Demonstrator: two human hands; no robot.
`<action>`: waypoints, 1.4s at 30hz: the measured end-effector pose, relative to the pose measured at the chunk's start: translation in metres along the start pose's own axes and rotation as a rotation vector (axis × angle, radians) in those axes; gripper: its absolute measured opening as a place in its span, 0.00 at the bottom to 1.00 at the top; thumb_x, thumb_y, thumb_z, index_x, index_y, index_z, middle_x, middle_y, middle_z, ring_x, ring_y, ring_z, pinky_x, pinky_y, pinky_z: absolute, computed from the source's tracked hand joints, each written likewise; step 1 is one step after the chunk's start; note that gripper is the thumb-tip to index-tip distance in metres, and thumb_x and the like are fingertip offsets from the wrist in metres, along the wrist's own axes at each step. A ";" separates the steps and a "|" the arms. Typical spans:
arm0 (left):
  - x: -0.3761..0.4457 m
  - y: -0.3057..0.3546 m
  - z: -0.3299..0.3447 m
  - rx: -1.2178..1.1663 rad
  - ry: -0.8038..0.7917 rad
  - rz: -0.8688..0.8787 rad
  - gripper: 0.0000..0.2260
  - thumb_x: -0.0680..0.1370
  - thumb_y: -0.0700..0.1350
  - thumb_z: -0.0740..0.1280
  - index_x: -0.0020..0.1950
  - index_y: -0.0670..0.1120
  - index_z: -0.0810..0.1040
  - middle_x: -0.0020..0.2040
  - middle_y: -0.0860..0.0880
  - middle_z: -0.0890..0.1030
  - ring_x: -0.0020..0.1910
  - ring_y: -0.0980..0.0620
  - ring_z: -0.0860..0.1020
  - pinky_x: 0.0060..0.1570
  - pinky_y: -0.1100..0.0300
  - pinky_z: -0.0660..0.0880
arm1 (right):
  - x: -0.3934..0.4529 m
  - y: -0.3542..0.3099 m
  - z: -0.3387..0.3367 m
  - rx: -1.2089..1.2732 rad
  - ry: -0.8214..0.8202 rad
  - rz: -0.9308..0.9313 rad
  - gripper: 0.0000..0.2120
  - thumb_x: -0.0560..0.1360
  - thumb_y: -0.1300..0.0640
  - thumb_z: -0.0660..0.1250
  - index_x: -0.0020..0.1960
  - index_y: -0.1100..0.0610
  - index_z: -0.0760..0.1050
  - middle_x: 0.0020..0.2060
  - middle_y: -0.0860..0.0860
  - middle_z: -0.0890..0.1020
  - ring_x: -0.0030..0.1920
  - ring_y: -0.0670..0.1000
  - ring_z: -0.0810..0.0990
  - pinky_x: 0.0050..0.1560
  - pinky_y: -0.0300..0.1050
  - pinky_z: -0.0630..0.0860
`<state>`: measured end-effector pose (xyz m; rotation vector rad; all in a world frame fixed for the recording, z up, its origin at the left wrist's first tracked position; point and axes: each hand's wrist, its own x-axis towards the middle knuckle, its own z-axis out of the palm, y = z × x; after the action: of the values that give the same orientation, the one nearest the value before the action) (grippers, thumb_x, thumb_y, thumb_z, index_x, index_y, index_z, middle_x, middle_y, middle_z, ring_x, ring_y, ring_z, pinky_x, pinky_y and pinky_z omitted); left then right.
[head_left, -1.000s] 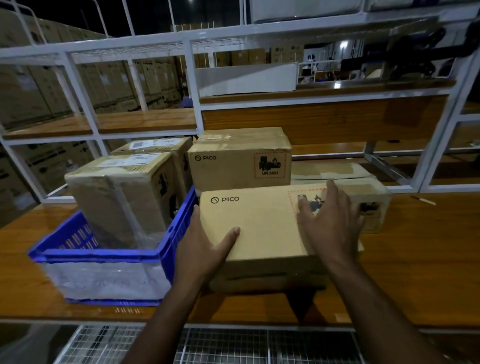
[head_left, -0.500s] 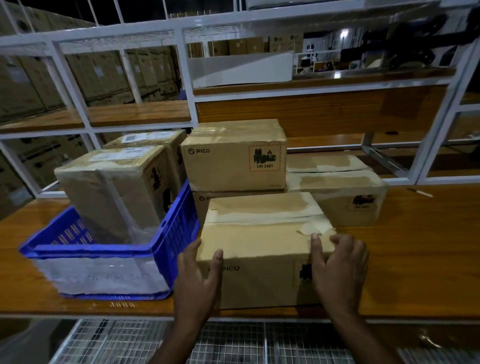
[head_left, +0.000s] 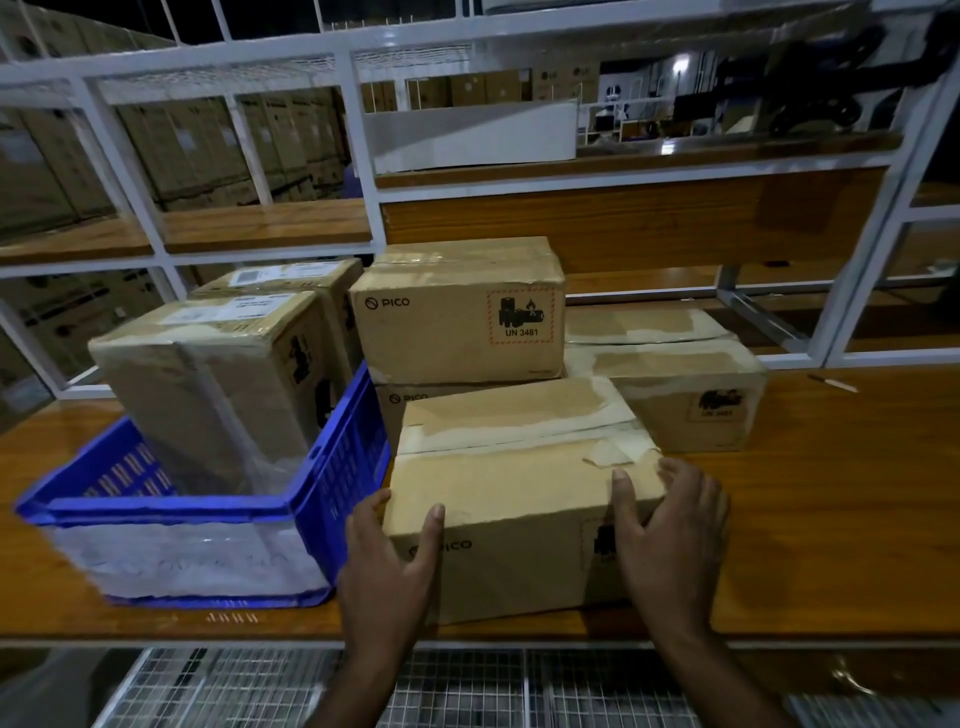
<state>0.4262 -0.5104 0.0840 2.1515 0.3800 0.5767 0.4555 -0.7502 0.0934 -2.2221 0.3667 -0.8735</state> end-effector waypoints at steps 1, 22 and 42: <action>0.000 0.000 0.001 -0.020 0.010 -0.024 0.28 0.74 0.68 0.63 0.68 0.53 0.66 0.65 0.52 0.72 0.55 0.53 0.73 0.54 0.46 0.77 | 0.003 -0.007 -0.003 0.018 0.018 -0.019 0.23 0.76 0.40 0.64 0.62 0.57 0.70 0.57 0.56 0.75 0.60 0.55 0.70 0.59 0.56 0.70; 0.002 0.000 0.021 -0.307 -0.482 -0.237 0.41 0.67 0.81 0.54 0.74 0.61 0.69 0.71 0.59 0.73 0.66 0.57 0.74 0.66 0.51 0.72 | 0.001 -0.137 -0.003 0.150 -0.164 -0.769 0.15 0.80 0.47 0.63 0.61 0.53 0.78 0.54 0.49 0.81 0.58 0.47 0.75 0.60 0.44 0.68; 0.066 0.100 -0.011 0.051 -0.025 0.784 0.28 0.78 0.70 0.58 0.63 0.49 0.79 0.62 0.54 0.81 0.66 0.59 0.74 0.77 0.44 0.59 | 0.077 -0.118 -0.020 -0.143 -0.219 -0.645 0.24 0.81 0.44 0.50 0.56 0.52 0.83 0.53 0.48 0.85 0.57 0.48 0.79 0.58 0.47 0.62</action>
<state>0.4825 -0.5318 0.1881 2.3164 -0.5018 0.9673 0.4990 -0.7142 0.2239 -2.5810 -0.4307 -0.9254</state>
